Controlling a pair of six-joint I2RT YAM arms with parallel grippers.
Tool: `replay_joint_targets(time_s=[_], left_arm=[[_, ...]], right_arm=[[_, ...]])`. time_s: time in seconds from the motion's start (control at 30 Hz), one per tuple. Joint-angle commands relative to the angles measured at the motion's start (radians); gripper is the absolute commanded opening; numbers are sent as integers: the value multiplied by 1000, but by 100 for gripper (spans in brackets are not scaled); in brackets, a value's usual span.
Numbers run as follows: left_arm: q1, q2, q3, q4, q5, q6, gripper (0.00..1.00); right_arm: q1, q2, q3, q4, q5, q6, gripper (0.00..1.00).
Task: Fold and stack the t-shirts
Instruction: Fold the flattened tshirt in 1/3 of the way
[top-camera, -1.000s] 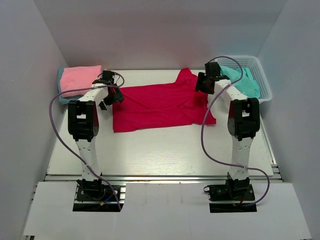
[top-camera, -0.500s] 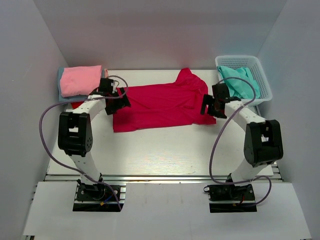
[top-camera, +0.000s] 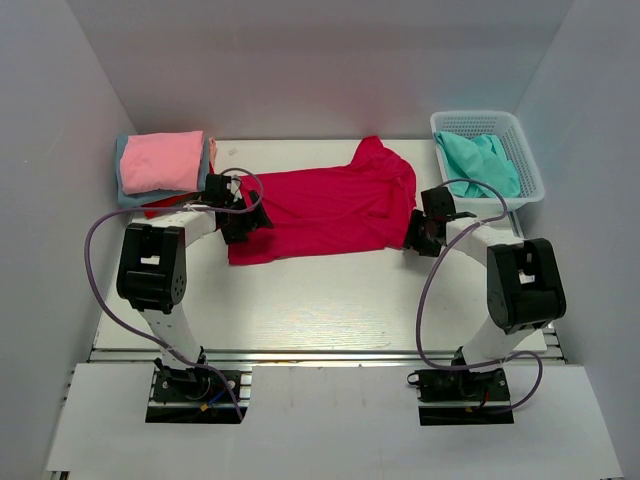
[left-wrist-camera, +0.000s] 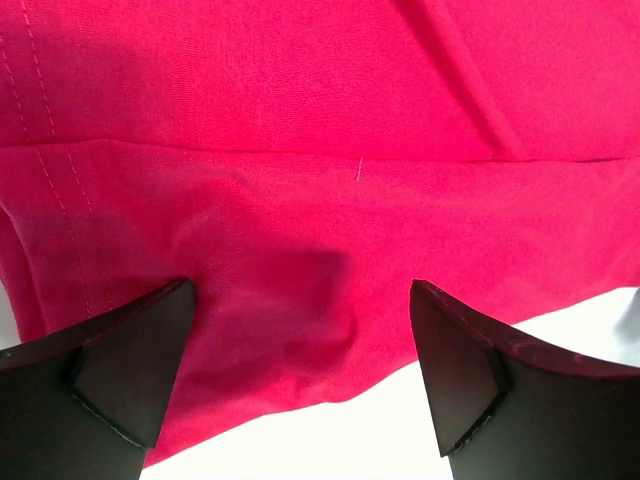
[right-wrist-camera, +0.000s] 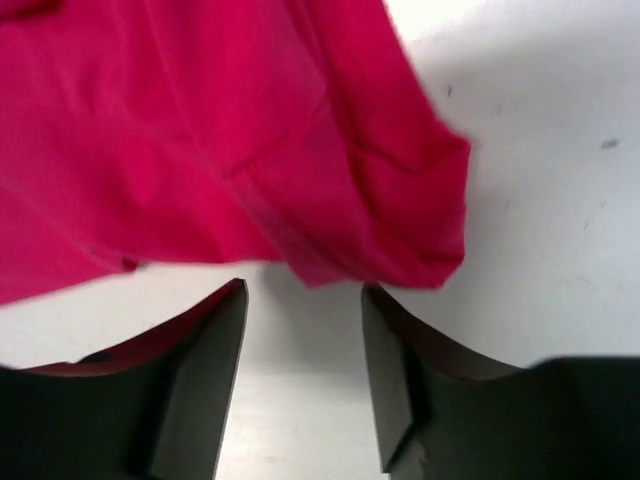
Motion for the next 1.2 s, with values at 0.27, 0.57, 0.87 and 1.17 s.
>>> replay_joint_targets(time_s=[0.27,0.57,0.87,1.17], left_arm=[[11,32,-14,-182,-159,8,100],[11,32,28,-234,-278,27,100],[11,59,56,-234,-268,47,100],[11,69,65,-234,-310,67,100]], right_arm=[[-1,128,77,92,217,65,24],[-3,79,74,11,297,-39,33],[-1,105,71,52,185,-111,30],[0,86,83,14,293,-141,30]])
